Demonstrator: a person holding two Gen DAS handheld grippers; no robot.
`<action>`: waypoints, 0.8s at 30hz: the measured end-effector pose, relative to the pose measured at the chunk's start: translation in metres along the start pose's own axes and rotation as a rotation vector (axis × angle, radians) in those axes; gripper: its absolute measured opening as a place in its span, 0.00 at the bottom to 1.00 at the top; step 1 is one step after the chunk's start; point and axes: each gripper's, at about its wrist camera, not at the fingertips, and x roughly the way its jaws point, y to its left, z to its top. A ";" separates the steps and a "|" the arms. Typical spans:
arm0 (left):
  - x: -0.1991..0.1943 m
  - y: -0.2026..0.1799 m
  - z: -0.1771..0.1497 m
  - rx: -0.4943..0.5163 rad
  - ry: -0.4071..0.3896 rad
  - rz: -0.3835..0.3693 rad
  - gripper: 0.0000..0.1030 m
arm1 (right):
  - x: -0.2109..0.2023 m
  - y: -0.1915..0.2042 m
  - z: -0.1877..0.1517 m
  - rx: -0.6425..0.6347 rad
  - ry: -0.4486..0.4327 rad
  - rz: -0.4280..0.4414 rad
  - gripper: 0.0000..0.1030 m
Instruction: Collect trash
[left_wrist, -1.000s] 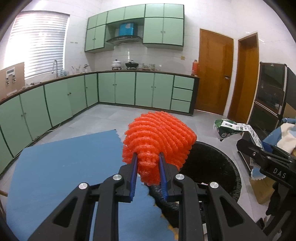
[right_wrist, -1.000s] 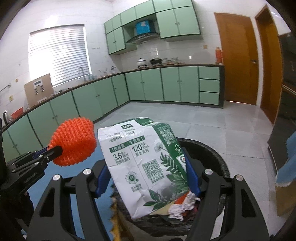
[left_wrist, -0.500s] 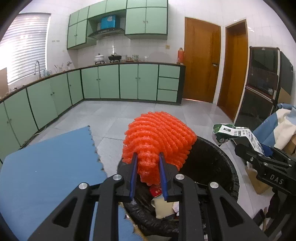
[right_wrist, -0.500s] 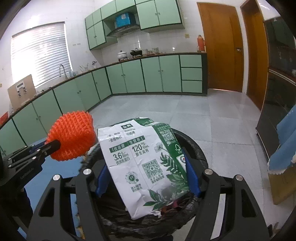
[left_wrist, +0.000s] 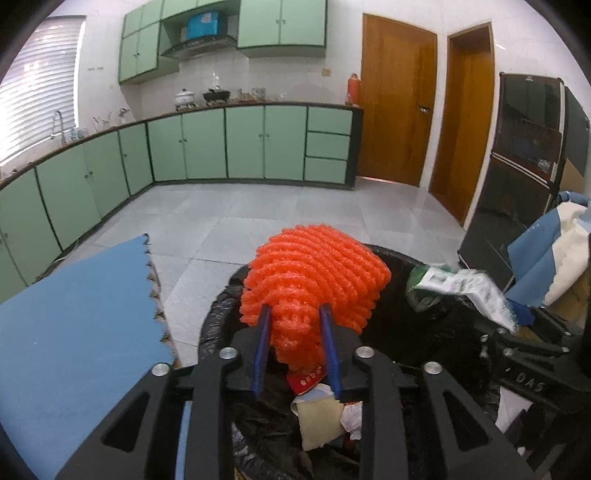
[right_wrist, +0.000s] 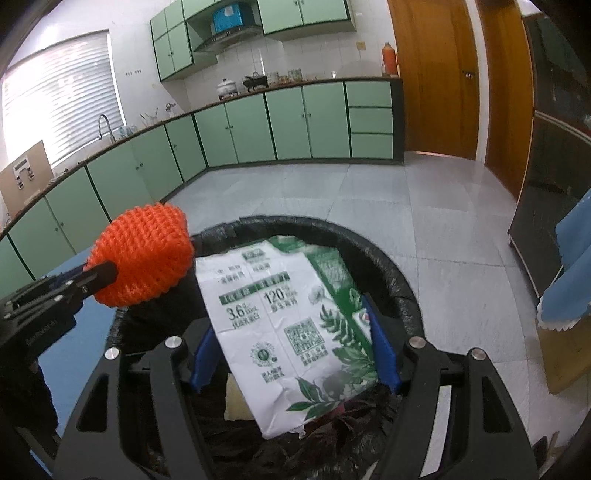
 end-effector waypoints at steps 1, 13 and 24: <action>0.002 0.002 0.000 -0.004 0.003 -0.003 0.35 | 0.005 0.000 -0.002 -0.004 0.015 -0.009 0.80; -0.021 0.024 0.000 -0.057 -0.010 -0.033 0.61 | -0.023 0.010 0.004 0.003 -0.015 -0.002 0.88; -0.102 0.052 -0.006 -0.102 -0.068 0.034 0.81 | -0.102 0.053 0.020 -0.042 -0.083 0.074 0.95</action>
